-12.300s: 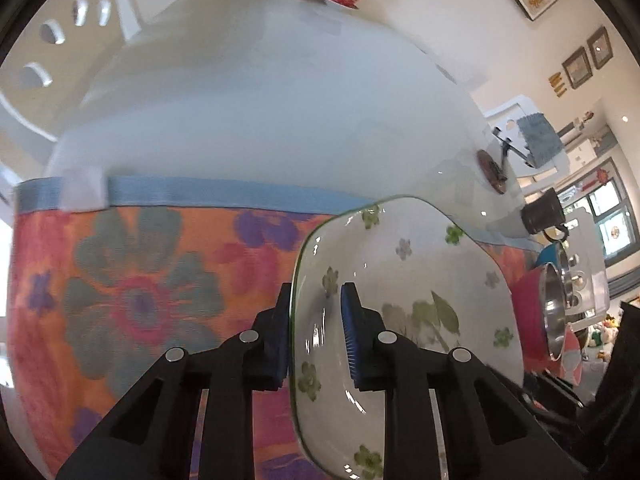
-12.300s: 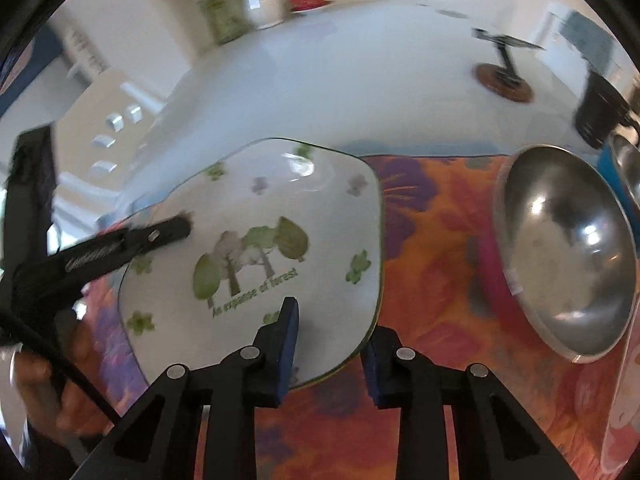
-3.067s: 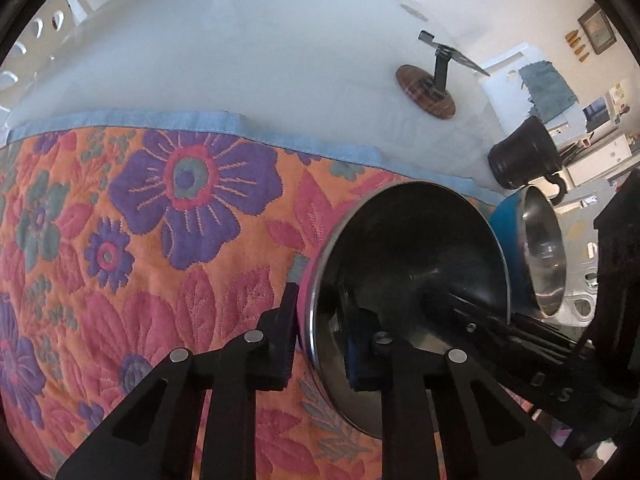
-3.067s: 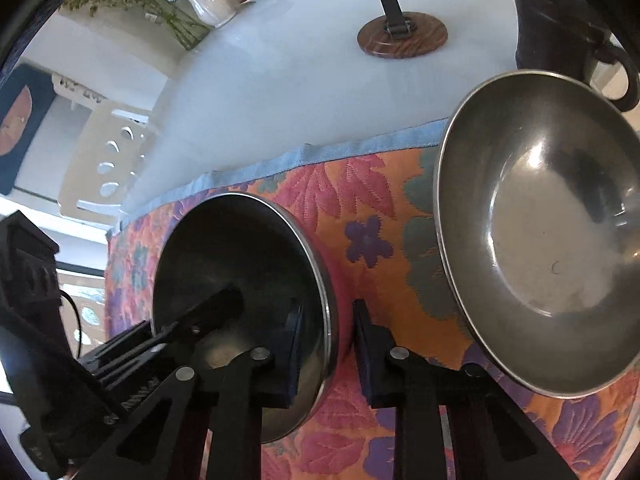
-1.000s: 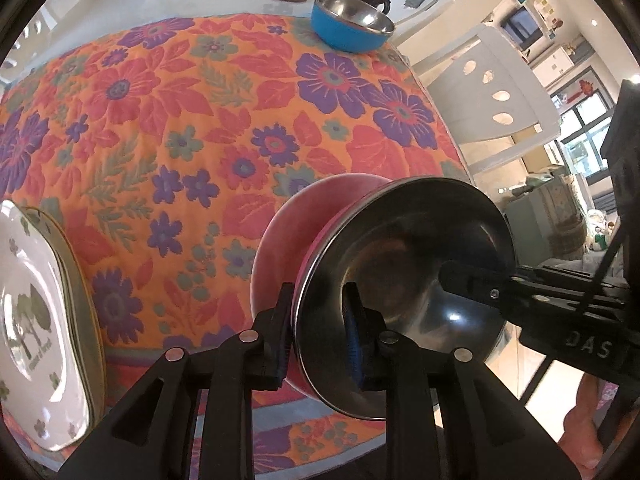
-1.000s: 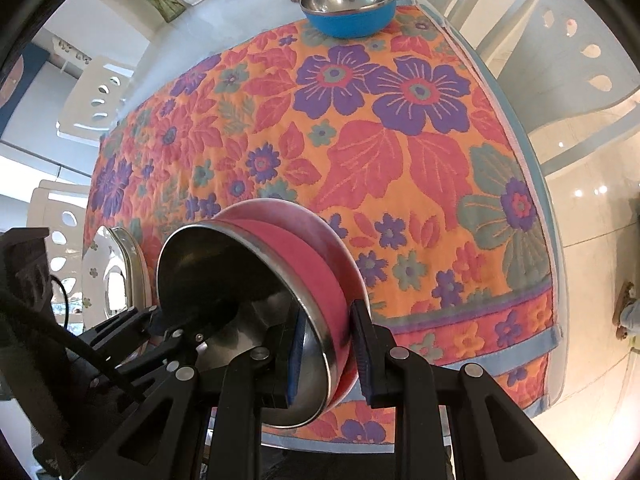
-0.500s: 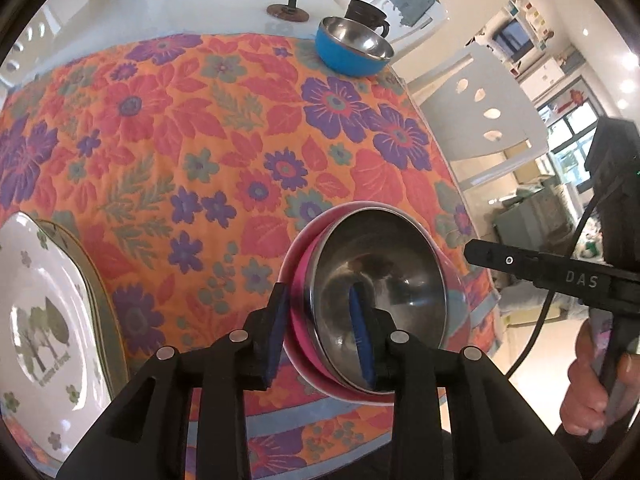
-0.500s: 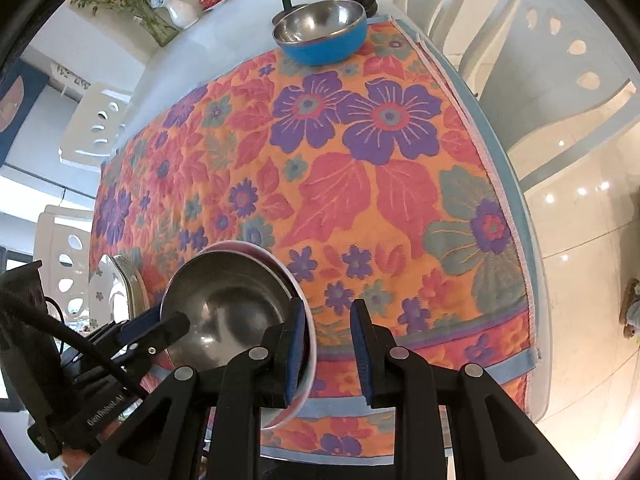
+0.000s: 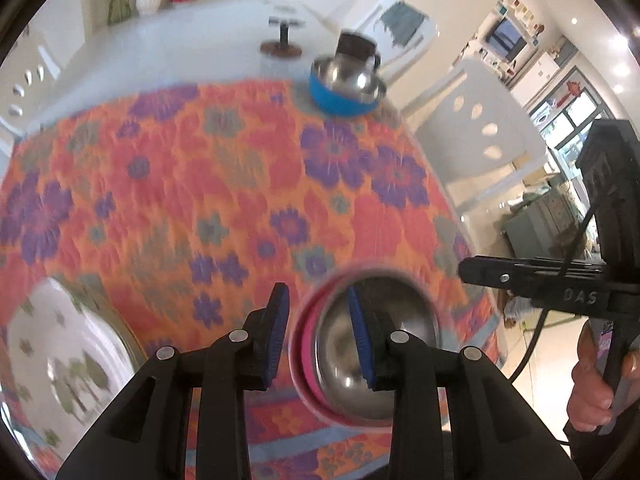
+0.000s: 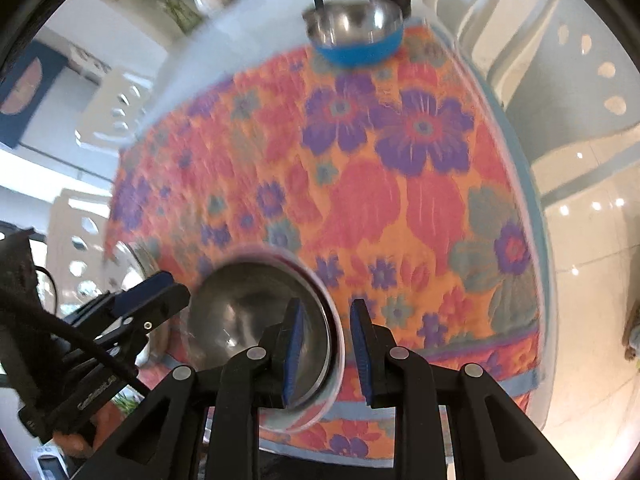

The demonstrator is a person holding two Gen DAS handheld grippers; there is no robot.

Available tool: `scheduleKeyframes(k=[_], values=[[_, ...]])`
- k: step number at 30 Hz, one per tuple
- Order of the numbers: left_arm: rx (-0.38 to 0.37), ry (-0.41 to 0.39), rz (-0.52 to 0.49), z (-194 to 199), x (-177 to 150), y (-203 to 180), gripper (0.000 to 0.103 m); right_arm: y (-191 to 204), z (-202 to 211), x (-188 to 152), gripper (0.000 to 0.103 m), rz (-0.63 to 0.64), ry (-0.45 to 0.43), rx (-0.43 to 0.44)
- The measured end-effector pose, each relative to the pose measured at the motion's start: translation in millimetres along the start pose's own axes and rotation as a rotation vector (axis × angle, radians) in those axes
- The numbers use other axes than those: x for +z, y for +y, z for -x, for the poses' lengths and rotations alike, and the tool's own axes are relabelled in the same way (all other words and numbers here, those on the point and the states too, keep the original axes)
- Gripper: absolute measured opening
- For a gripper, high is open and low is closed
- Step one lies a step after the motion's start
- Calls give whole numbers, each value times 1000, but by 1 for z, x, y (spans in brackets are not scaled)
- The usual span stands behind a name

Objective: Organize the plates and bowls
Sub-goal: 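Open both grippers and lift away from the nested bowls, then move both grippers to the blue-exterior steel bowl and grip its rim, then carry the blue steel bowl with both grippers and lower it into the nested bowls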

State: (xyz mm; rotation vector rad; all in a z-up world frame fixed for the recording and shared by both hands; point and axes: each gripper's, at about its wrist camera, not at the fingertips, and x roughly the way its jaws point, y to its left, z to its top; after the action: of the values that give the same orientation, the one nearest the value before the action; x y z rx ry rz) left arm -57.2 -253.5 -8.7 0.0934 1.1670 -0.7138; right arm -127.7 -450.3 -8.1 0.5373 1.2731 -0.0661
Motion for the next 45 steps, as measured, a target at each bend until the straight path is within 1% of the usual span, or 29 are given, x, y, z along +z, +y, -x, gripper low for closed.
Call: scheduleKeyframes(k=[1,3,5,6,7,8,9,11,12,13,14,15,17,20,22,24,26,27,28,29,32,36,38,39,40,41,42,43,45], values=[[-6,-27,-6,7,14,-1,28,-2,7,6,23,-6,-22,12],[-13,-60,-15,15,34,-2,28,-6,24,21,23,-23,-75,44],[-19,-103,-30,25,61,-5,28,-12,42,39,24,-39,-134,80],[-23,-124,-37,29,76,-7,28,-14,50,47,28,-46,-166,90],[-24,-136,-42,30,85,-8,28,-17,60,57,36,-58,-204,98],[-26,-153,-49,32,100,-10,29,-21,67,65,40,-70,-235,102],[-29,-163,-51,33,110,-11,32,-24,76,74,47,-86,-274,111],[-33,-177,-46,28,136,-12,45,-28,88,89,52,-107,-332,136],[-37,-183,-36,23,150,-11,62,-31,92,98,55,-118,-355,143],[-42,-189,-26,20,157,-11,72,-32,94,108,57,-129,-373,142],[-61,-195,-9,12,169,-8,72,-35,92,117,59,-135,-382,138],[-87,-183,7,1,180,-5,72,-38,89,125,59,-144,-385,131],[-110,-149,40,-21,197,0,72,-45,76,144,59,-169,-381,115],[-118,-98,84,-63,216,10,70,-59,44,176,59,-206,-355,62],[-116,-53,111,-95,225,18,65,-69,19,191,59,-219,-333,34],[-122,-25,123,-117,228,21,62,-79,-5,205,59,-231,-306,6],[-114,13,133,-144,231,25,59,-85,-26,216,59,-239,-284,1],[-115,27,136,-154,233,27,55,-89,-36,221,59,-246,-269,-3],[-117,45,141,-166,234,29,53,-92,-46,226,59,-252,-256,-3],[-121,62,146,-177,235,29,53,-94,-54,230,59,-256,-247,1],[-139,81,146,-194,237,31,53,-99,-74,245,59,-260,-224,-3],[-135,96,132,-212,239,31,52,-99,-90,257,59,-241,-214,-28],[-145,110,136,-221,239,33,46,-100,-100,260,54,-235,-201,-31],[-154,117,135,-225,239,33,43,-101,-105,262,50,-235,-190,-30],[-158,120,133,-228,239,32,37,-102,-110,263,44,-234,-179,-30],[-164,125,123,-231,237,30,32,-102,-114,263,41,-232,-172,-31],[-172,131,114,-232,237,27,22,-102,-118,263,33,-227,-167,-32],[-175,134,104,-234,236,25,19,-101,-122,263,22,-217,-162,-34],[-142,113,80,-230,235,21,19,-96,-124,259,22,-187,-158,-56]])
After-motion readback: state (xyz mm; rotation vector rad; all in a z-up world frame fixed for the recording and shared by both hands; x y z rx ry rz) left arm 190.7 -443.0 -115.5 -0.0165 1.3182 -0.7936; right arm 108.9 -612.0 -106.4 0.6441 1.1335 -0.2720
